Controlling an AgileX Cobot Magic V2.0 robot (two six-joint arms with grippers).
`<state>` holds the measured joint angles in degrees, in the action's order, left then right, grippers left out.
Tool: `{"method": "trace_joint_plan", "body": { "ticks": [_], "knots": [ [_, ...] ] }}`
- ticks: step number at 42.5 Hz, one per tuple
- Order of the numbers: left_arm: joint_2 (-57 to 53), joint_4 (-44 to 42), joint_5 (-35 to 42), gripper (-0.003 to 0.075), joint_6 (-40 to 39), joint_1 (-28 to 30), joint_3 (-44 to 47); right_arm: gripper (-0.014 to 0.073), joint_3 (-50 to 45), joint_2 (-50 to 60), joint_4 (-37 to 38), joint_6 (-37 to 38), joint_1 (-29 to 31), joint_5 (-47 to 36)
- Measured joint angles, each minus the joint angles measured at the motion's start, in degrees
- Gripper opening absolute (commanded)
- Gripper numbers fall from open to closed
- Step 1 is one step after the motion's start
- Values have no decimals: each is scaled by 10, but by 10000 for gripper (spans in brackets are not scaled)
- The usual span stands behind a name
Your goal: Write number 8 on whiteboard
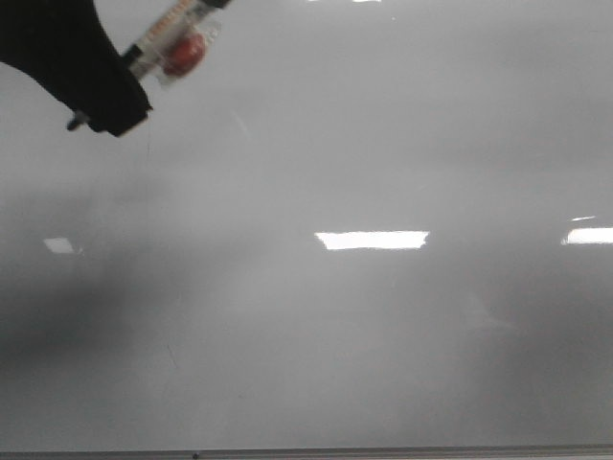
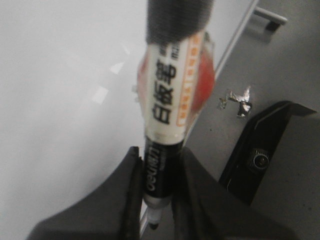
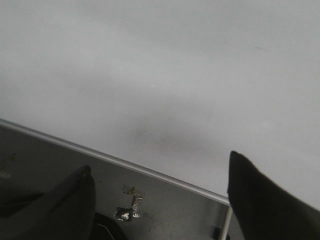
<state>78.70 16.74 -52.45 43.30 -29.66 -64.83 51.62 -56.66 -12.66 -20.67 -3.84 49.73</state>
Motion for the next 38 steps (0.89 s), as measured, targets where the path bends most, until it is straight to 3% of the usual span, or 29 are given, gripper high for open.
{"method": "trace_joint_plan", "body": {
  "ticks": [10,16,22,26,29,38],
  "knots": [
    [65,2,-1,-20,67,-72,0,571,3,-58,-195,-321,-16,60],
    [79,2,-1,-20,94,-100,0,571,7,-94,-285,-465,-82,65],
    [79,2,-1,-20,98,-109,-1,568,37,-148,-296,-498,-179,40],
    [79,2,0,-21,99,-109,-1,505,56,-184,-297,-501,-219,28],
    [79,2,0,-21,99,-109,-1,428,63,-203,-297,-502,-232,16],
    [79,2,1,-20,99,-109,-1,349,66,-219,-297,-504,-236,2]
  ]
}}
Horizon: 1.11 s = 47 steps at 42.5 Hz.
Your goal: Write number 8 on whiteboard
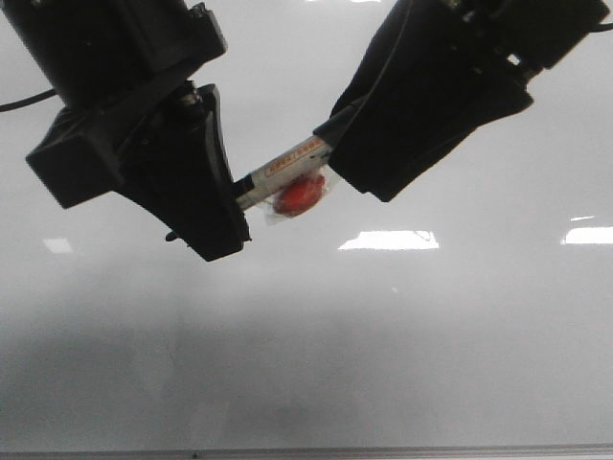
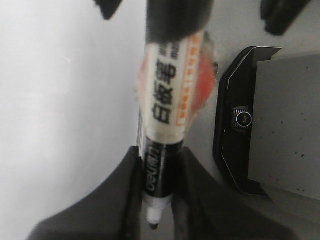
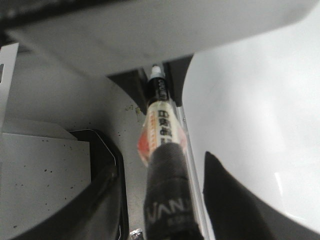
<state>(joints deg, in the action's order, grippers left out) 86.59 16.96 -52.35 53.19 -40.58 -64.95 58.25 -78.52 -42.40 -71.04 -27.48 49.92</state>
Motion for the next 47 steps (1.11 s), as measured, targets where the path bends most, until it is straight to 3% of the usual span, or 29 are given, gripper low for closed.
{"method": "trace_joint_plan", "body": {
  "ticks": [7,14,17,22,25,30,36,43,47],
  "knots": [
    [0,0,5,-20,0,0,0,265,0,-2,-15,0,0,-1],
    [0,1,5,-13,0,0,0,85,1,-7,-22,0,0,-9],
    [0,1,5,98,1,0,0,0,1,-7,-22,-1,0,-9],
    [0,1,6,372,1,0,0,-69,1,-7,-22,-1,0,-8],
    [0,-5,7,447,-9,0,-2,-67,1,-7,-22,-1,-1,-5],
    [-14,-13,1,461,-34,1,-8,-67,1,3,-7,10,-1,-12],
    [-65,-15,-11,461,-65,28,-8,-67,1,49,85,104,0,-25],
    [-131,-15,-10,461,-115,94,5,-67,0,121,228,305,34,-23],
    [-164,-16,-4,461,-136,129,29,-67,-22,164,259,429,73,-48]
  ]
}}
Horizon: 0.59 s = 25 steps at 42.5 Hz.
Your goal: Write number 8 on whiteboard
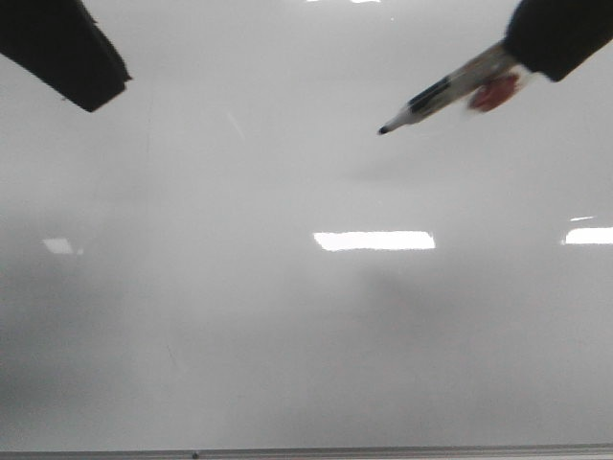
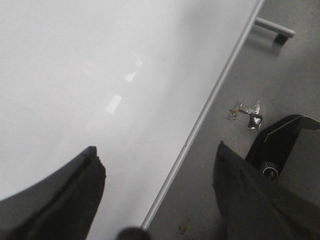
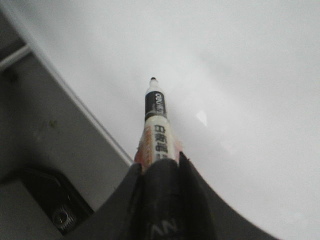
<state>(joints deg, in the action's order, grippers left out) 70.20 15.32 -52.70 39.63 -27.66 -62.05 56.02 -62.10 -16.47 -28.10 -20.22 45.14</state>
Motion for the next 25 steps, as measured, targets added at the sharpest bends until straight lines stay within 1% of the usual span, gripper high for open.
{"method": "trace_joint_plan", "body": {
  "ticks": [1,2,6,13,25],
  "knots": [
    [-9,0,4,461,-2,7,8,-67,-13,11,3,36,11,-12],
    [-14,0,5,461,-5,12,15,-67,-22,20,4,53,19,-24],
    [-25,0,9,461,-7,18,30,-67,-51,35,4,89,29,-41],
    [-26,3,17,461,-9,18,37,-67,-60,29,3,97,30,-64],
    [-26,8,27,461,-9,18,37,-67,-60,-7,2,99,30,-144]
  ]
}}
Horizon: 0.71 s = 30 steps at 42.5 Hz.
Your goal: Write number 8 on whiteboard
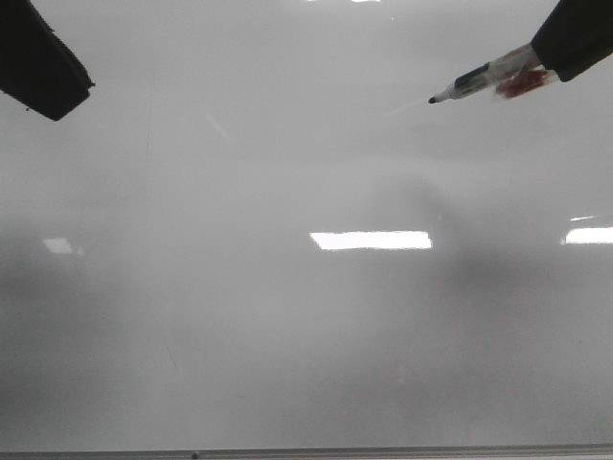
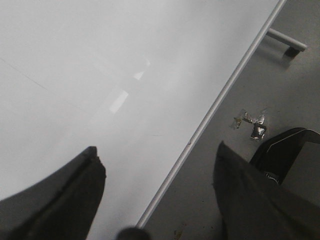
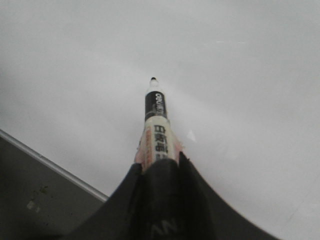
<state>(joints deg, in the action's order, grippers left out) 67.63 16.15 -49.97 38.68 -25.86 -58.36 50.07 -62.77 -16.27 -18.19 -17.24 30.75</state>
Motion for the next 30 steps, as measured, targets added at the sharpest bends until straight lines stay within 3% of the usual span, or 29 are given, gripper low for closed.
{"method": "trace_joint_plan", "body": {
  "ticks": [16,24,30],
  "knots": [
    [0,4,5,461,0,0,0,-67,0,-56,-1,1,0,-83],
    [0,9,6,461,0,0,0,-67,32,-103,-2,2,0,-86],
    [0,11,6,461,0,0,0,-67,73,-137,-11,-6,-5,-44]
  ]
}}
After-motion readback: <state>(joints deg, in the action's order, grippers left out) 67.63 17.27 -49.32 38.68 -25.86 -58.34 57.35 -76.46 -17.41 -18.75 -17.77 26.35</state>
